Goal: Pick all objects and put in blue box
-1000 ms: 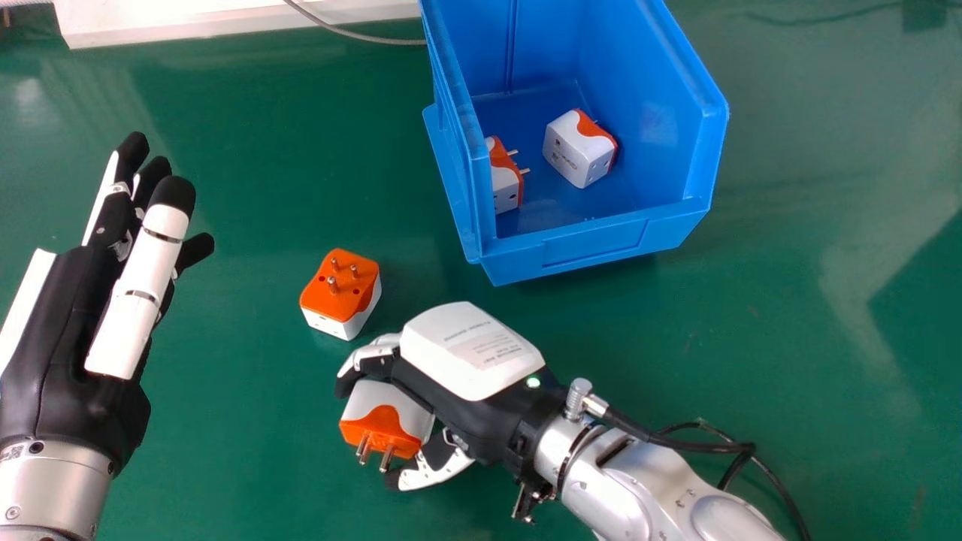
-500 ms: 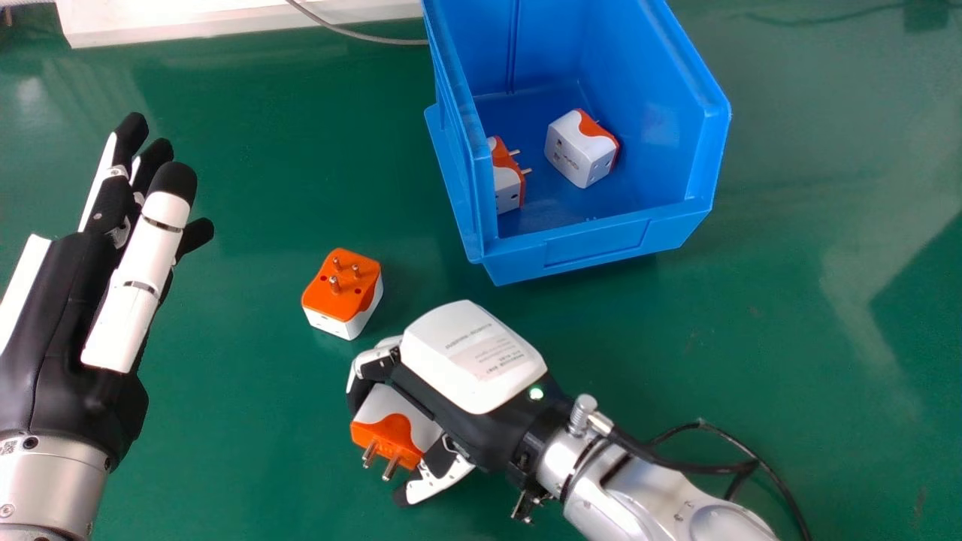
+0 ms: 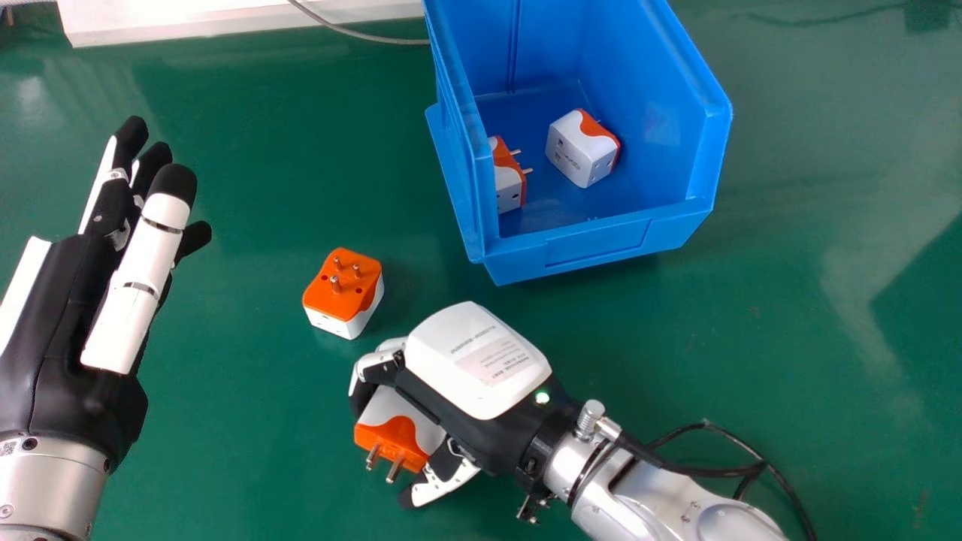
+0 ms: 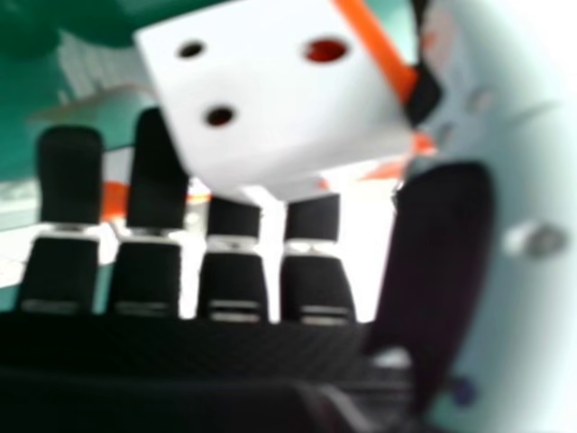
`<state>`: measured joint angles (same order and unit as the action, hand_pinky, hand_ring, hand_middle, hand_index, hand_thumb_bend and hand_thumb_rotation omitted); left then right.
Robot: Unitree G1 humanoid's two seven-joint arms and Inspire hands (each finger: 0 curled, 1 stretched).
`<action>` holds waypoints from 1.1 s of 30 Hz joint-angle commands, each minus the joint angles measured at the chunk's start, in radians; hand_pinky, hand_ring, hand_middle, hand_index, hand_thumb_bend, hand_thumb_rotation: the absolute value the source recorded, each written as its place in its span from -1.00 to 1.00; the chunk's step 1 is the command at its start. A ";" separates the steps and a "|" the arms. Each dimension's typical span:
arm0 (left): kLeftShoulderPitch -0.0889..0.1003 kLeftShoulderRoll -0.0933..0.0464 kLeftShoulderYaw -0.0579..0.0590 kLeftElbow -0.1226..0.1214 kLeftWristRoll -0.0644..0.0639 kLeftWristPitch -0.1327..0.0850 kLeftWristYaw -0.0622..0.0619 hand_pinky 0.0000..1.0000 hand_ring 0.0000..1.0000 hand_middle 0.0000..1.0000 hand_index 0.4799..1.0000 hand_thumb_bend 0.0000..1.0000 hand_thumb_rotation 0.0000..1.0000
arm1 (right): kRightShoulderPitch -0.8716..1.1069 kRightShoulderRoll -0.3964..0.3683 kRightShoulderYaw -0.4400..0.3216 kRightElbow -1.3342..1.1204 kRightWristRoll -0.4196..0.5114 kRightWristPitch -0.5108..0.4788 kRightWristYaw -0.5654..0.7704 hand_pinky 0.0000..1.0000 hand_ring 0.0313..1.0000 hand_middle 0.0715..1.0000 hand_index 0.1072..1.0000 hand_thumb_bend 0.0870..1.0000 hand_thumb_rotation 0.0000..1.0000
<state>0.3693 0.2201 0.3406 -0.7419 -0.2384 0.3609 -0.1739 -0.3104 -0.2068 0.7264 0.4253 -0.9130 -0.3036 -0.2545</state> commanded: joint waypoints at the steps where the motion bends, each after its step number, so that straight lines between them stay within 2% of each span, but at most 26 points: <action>1: -0.005 0.013 0.007 -0.032 -0.011 -0.003 -0.004 0.80 0.92 0.99 1.00 -0.03 0.60 | 0.016 -0.005 -0.012 -0.036 0.010 0.004 0.012 -0.26 -0.18 -0.05 -0.16 -0.06 -1.00; 11: -0.010 0.019 0.011 -0.022 -0.015 -0.007 -0.013 0.82 0.93 0.99 1.00 -0.03 0.60 | 0.073 0.000 -0.058 -0.166 0.025 0.072 0.079 -0.27 -0.18 -0.04 -0.17 -0.06 -1.00; 17: -0.016 0.017 0.005 -0.008 -0.010 -0.014 -0.019 0.82 0.93 0.99 1.00 -0.02 0.61 | 0.141 0.010 -0.094 -0.313 0.040 0.145 0.143 -0.27 -0.17 -0.04 -0.19 -0.07 -1.00; 28: -0.026 0.018 0.005 0.011 -0.009 -0.021 -0.029 0.82 0.93 1.00 1.00 -0.01 0.61 | 0.234 0.022 -0.133 -0.510 0.057 0.205 0.180 -0.29 -0.15 -0.03 -0.20 -0.09 -1.00; 33: -0.041 0.020 0.004 0.039 -0.006 -0.031 -0.037 0.82 0.93 1.00 1.00 0.00 0.61 | 0.281 0.029 -0.155 -0.586 0.073 0.197 0.163 -0.28 -0.15 -0.03 -0.21 -0.10 -1.00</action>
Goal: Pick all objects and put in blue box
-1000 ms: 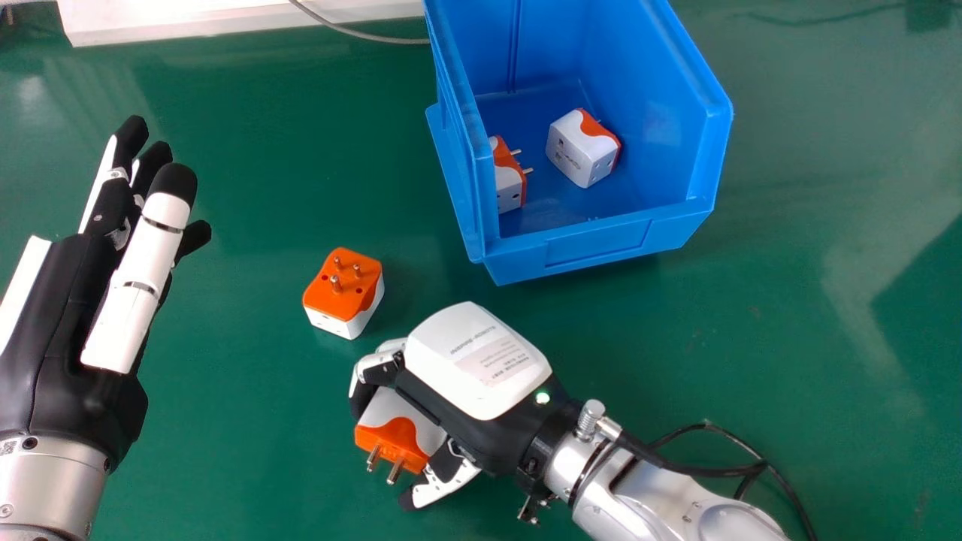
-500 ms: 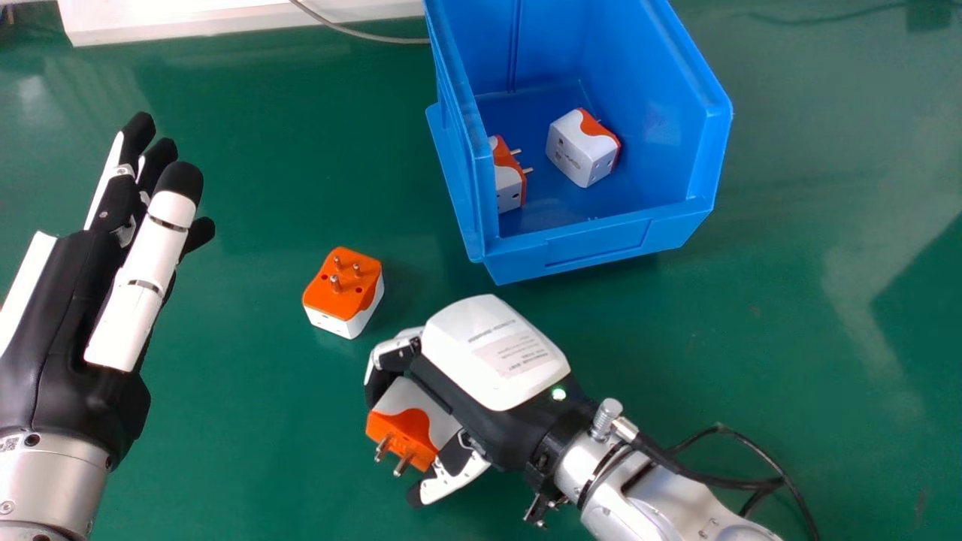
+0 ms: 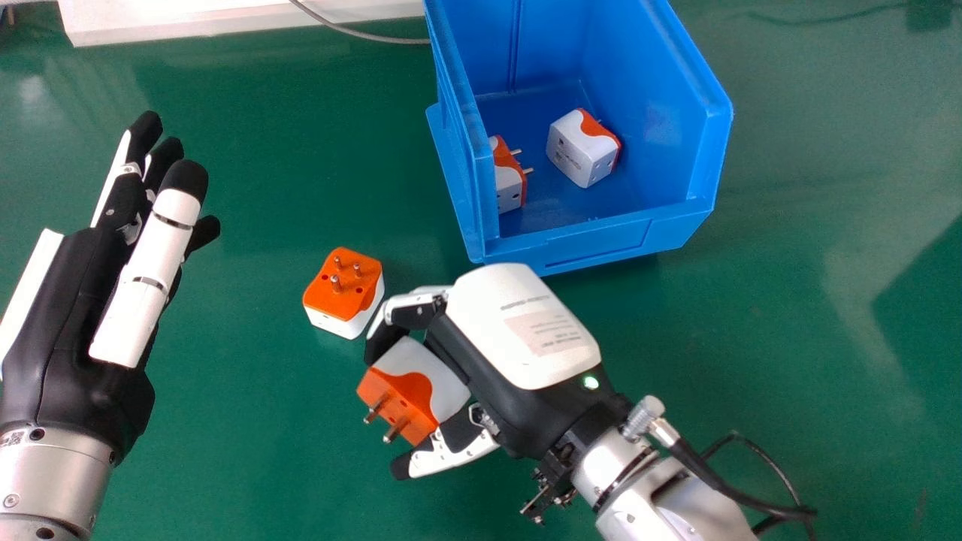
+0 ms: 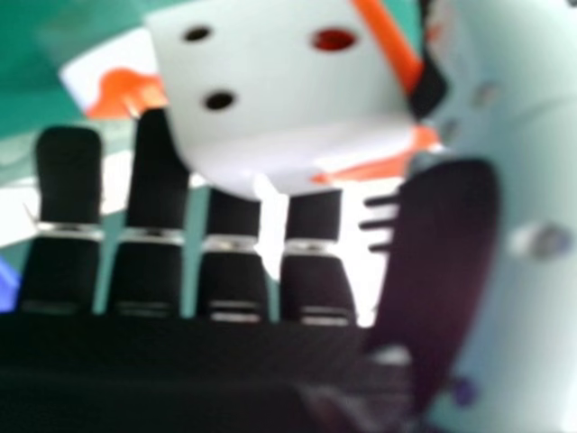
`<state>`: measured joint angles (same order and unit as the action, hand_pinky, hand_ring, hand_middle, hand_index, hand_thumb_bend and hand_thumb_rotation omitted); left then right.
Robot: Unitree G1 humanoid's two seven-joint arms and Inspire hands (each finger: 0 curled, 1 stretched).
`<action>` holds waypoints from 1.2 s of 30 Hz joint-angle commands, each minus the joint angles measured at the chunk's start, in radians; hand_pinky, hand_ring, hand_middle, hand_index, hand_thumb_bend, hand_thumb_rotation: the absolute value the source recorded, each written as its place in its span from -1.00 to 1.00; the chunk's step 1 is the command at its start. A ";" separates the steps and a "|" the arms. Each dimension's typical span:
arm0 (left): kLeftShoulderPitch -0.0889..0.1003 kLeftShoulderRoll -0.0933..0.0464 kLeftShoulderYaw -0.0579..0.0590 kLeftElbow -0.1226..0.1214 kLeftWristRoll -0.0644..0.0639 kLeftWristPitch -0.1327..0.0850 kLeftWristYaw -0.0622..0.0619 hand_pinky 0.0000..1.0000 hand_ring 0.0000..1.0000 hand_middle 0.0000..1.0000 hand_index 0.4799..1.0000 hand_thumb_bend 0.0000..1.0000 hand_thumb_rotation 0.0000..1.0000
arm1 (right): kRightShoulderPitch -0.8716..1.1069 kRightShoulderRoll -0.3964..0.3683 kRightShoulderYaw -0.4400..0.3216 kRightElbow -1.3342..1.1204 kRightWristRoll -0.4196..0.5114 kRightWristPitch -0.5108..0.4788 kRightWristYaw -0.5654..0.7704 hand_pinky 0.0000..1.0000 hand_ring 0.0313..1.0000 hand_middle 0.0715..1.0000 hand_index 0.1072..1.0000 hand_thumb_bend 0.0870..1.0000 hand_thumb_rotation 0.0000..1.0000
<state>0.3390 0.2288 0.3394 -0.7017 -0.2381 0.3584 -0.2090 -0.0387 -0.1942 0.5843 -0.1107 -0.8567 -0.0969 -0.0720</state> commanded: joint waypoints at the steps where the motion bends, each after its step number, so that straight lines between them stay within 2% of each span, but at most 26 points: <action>1: -0.013 0.011 0.005 0.003 -0.005 -0.030 -0.003 0.82 0.93 1.00 1.00 0.00 0.61 | 0.015 0.017 -0.015 -0.058 0.016 -0.011 -0.022 -0.28 -0.15 -0.03 -0.21 -0.10 -1.00; 8: -0.033 0.012 -0.002 0.031 0.003 -0.039 -0.006 0.81 0.93 1.00 1.00 0.00 0.60 | 0.091 0.013 -0.044 -0.188 0.006 0.021 0.014 -0.29 -0.15 -0.04 -0.22 -0.10 -1.00; 15: -0.047 0.011 -0.011 0.083 0.011 -0.074 -0.009 0.81 0.93 1.00 1.00 0.00 0.60 | 0.190 0.017 -0.092 -0.345 0.025 0.069 0.062 -0.30 -0.16 -0.06 -0.21 -0.10 -1.00; 24: -0.054 0.007 -0.027 0.120 0.020 -0.105 -0.003 0.80 0.93 0.99 1.00 -0.02 0.60 | 0.221 0.017 -0.179 -0.381 0.040 0.012 -0.036 -0.31 -0.15 -0.04 -0.20 -0.11 -1.00; 33: -0.054 0.002 -0.040 0.131 0.025 -0.114 0.007 0.79 0.92 0.99 1.00 -0.03 0.59 | 0.141 -0.030 -0.348 -0.339 0.062 -0.014 -0.066 -0.31 -0.15 -0.05 -0.18 -0.10 -1.00; 36: -0.050 0.000 -0.042 0.124 0.024 -0.112 0.009 0.78 0.92 0.99 1.00 -0.03 0.59 | 0.095 -0.041 -0.385 -0.309 0.054 0.002 -0.052 -0.31 -0.15 -0.05 -0.19 -0.10 -1.00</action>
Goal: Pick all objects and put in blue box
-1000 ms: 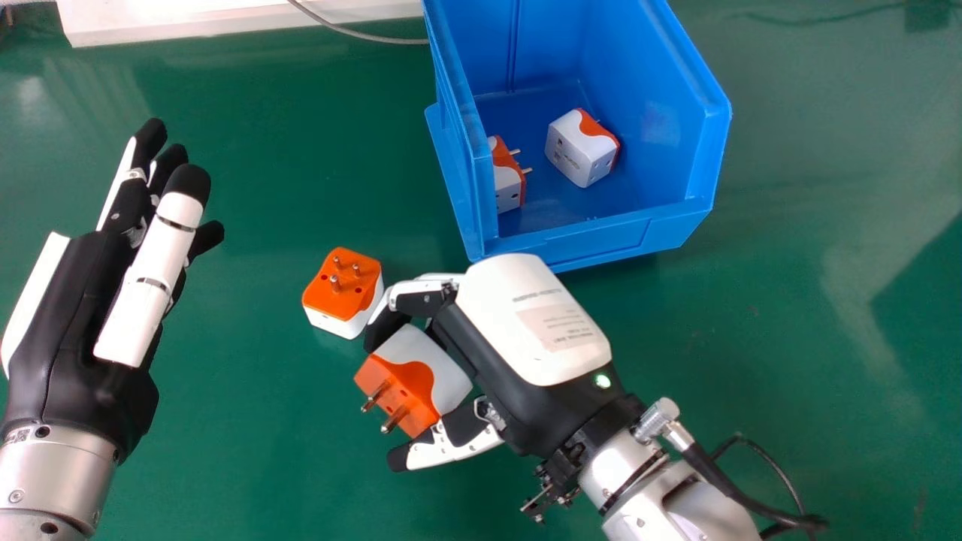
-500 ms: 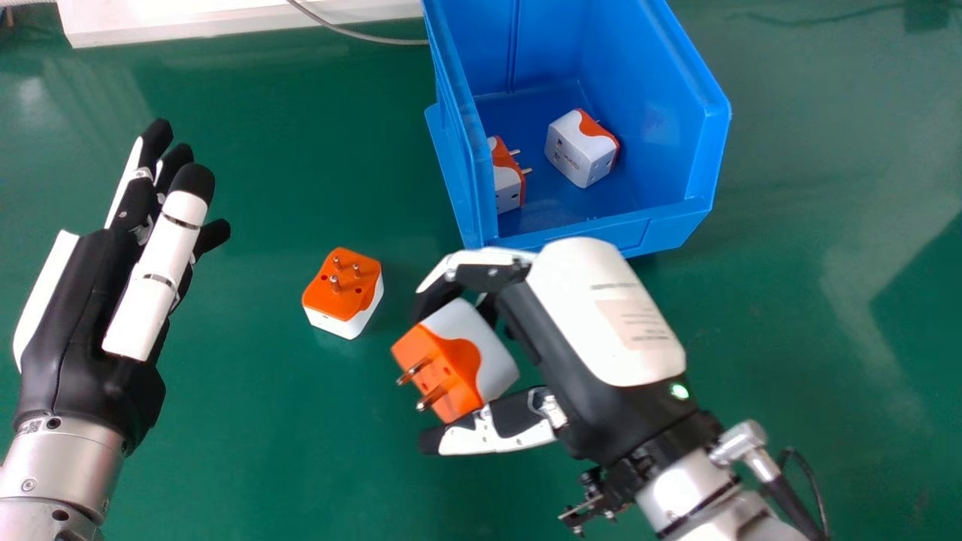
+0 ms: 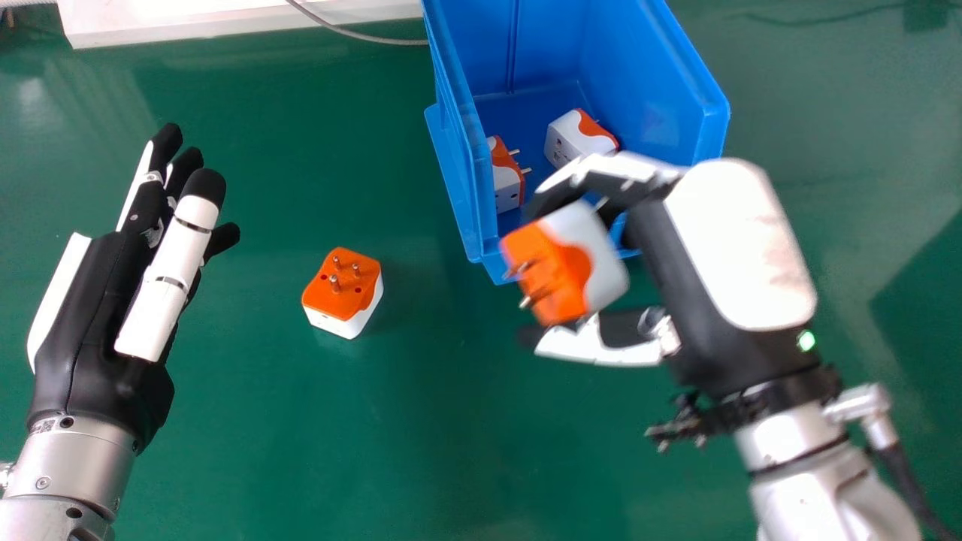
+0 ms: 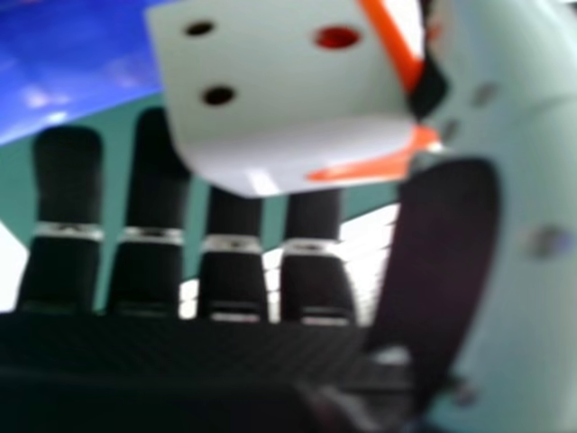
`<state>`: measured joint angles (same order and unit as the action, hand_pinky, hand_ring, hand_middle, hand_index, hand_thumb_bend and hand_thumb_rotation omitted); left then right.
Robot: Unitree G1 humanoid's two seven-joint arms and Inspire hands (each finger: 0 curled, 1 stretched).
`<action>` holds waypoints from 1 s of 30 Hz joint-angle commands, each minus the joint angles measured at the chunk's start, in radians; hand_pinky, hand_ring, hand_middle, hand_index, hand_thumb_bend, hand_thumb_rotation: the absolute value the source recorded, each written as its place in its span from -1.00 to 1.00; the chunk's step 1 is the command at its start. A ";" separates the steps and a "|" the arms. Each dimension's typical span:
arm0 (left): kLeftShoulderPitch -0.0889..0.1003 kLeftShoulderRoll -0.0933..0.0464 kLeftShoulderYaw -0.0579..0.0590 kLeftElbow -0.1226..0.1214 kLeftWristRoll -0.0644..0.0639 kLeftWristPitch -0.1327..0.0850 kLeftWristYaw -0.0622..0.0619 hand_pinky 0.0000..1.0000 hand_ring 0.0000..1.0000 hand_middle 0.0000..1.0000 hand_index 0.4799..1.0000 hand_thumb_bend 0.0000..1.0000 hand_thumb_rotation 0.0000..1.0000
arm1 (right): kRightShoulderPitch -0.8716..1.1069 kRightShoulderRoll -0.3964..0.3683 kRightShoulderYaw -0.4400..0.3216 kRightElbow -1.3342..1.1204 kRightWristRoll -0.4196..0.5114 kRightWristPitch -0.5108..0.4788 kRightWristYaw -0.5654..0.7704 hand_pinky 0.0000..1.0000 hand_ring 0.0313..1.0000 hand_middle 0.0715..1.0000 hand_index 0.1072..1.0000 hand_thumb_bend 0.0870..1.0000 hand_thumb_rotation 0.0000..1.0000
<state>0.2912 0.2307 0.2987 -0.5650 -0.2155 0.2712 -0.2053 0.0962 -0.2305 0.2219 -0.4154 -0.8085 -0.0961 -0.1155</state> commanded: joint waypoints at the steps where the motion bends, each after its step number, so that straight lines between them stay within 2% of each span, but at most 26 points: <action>1: -0.001 -0.003 -0.002 -0.016 0.001 -0.024 0.006 0.78 0.92 0.99 1.00 -0.03 0.59 | -0.055 -0.009 -0.032 0.001 0.000 0.012 0.001 -0.31 -0.15 -0.05 -0.19 -0.10 -1.00; 5: 0.007 -0.006 -0.002 -0.024 0.000 -0.023 0.006 0.78 0.92 0.99 1.00 -0.04 0.59 | -0.131 -0.031 -0.059 0.042 -0.037 0.053 0.020 -0.31 -0.15 -0.05 -0.19 -0.10 -1.00; 15: 0.023 -0.013 -0.006 -0.034 0.000 -0.028 0.009 0.77 0.91 0.98 1.00 -0.05 0.59 | -0.343 -0.074 -0.073 0.214 -0.042 0.105 0.044 -0.32 -0.16 -0.05 -0.19 -0.10 -1.00; 21: 0.038 -0.018 -0.009 -0.049 0.000 -0.030 0.012 0.76 0.90 0.98 1.00 -0.04 0.58 | -0.465 -0.076 -0.052 0.351 -0.048 0.127 0.042 -0.32 -0.16 -0.05 -0.19 -0.11 -1.00; 30: 0.059 -0.024 -0.019 -0.059 0.002 -0.038 0.015 0.75 0.90 0.97 0.99 -0.04 0.58 | -0.688 -0.044 0.025 0.654 -0.049 0.131 -0.006 -0.32 -0.16 -0.05 -0.17 -0.11 -1.00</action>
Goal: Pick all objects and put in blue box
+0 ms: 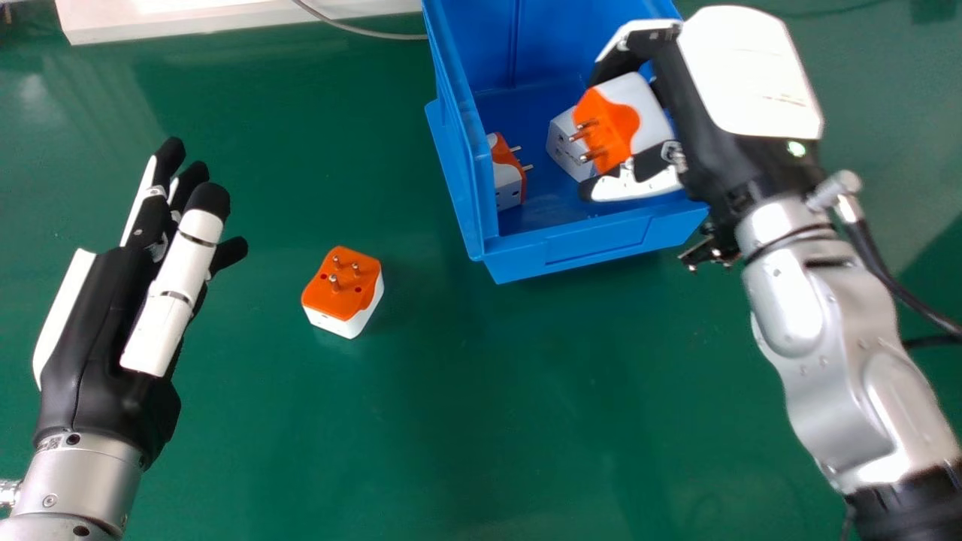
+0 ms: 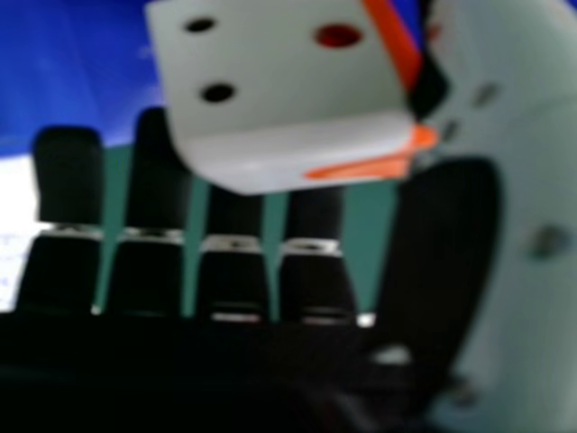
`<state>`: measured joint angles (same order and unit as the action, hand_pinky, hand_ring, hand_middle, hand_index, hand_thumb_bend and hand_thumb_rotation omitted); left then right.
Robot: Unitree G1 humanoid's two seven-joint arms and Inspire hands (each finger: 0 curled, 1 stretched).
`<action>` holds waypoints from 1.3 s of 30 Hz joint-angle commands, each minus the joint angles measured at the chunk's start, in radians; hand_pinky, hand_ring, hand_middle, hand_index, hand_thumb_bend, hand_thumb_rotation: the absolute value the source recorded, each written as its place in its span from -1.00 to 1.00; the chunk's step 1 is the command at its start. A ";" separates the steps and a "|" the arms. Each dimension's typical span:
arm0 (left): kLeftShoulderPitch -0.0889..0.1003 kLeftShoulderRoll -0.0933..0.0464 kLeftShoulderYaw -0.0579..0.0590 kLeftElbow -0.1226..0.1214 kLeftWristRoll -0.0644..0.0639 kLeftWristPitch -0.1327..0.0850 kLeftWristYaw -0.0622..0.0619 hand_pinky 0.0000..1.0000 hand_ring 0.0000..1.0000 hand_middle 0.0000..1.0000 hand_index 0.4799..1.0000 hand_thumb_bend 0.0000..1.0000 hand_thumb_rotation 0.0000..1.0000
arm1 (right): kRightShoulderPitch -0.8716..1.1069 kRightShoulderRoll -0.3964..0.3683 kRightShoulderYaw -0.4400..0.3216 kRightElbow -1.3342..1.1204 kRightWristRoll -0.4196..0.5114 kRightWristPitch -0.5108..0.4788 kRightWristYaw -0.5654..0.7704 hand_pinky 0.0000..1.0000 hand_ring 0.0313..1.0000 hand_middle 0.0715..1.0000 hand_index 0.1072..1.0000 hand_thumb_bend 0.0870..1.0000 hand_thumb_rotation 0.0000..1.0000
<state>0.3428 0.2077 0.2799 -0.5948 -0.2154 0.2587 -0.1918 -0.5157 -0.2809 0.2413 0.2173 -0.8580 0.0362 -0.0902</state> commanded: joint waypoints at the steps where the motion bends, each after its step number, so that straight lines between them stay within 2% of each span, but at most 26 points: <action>1: 0.010 -0.001 0.000 -0.031 0.001 -0.025 0.002 0.75 0.89 0.97 0.99 -0.04 0.58 | -0.101 0.011 0.013 0.053 0.003 -0.001 -0.038 -0.32 -0.17 -0.05 -0.16 -0.11 -1.00; 10: 0.029 -0.003 -0.005 -0.051 0.003 -0.018 0.006 0.74 0.89 0.97 0.98 -0.03 0.58 | -0.303 0.067 0.062 0.342 0.032 -0.007 -0.116 -0.34 -0.17 -0.02 -0.09 -0.11 -1.00; 16: 0.053 -0.007 -0.002 -0.066 0.000 -0.020 0.007 0.74 0.89 0.96 0.97 -0.03 0.58 | -0.431 0.084 0.115 0.544 0.029 -0.014 -0.155 -0.35 -0.17 -0.02 -0.07 -0.11 -1.00; 22: 0.077 -0.014 -0.005 -0.086 -0.003 -0.021 0.010 0.73 0.88 0.95 0.95 -0.02 0.57 | -0.514 0.070 0.174 0.675 0.013 0.000 -0.164 -0.34 -0.18 -0.03 -0.09 -0.11 -1.00; 28: 0.105 -0.022 0.003 -0.100 -0.011 -0.032 0.004 0.73 0.87 0.94 0.94 0.01 0.57 | -0.531 0.059 0.191 0.735 0.046 -0.027 -0.155 -0.33 -0.18 -0.04 -0.11 -0.10 -1.00; 36: 0.121 -0.028 0.004 -0.112 -0.014 -0.031 -0.001 0.72 0.86 0.94 0.93 0.03 0.57 | -0.522 0.064 0.201 0.752 0.066 0.007 -0.121 -0.33 -0.18 -0.04 -0.12 -0.10 -1.00; 37: 0.122 -0.028 0.004 -0.114 -0.013 -0.030 -0.002 0.72 0.86 0.94 0.92 0.03 0.57 | -0.516 0.063 0.196 0.745 0.075 0.012 -0.108 -0.33 -0.16 0.00 -0.13 -0.11 -1.00; 38: 0.123 -0.028 0.004 -0.114 -0.013 -0.030 -0.003 0.72 0.86 0.94 0.92 0.04 0.56 | -0.510 0.061 0.192 0.735 0.085 0.017 -0.095 -0.28 0.00 0.15 0.00 -0.13 -1.00; 39: 0.123 -0.029 0.005 -0.114 -0.013 -0.030 -0.004 0.72 0.86 0.94 0.92 0.04 0.56 | -0.503 0.058 0.190 0.723 0.094 0.023 -0.080 -0.28 0.00 0.15 0.00 -0.13 -1.00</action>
<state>0.4565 0.1761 0.2795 -0.6793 -0.2177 0.2501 -0.1922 -0.9937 -0.2074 0.4446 0.9780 -0.7821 0.0505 -0.1812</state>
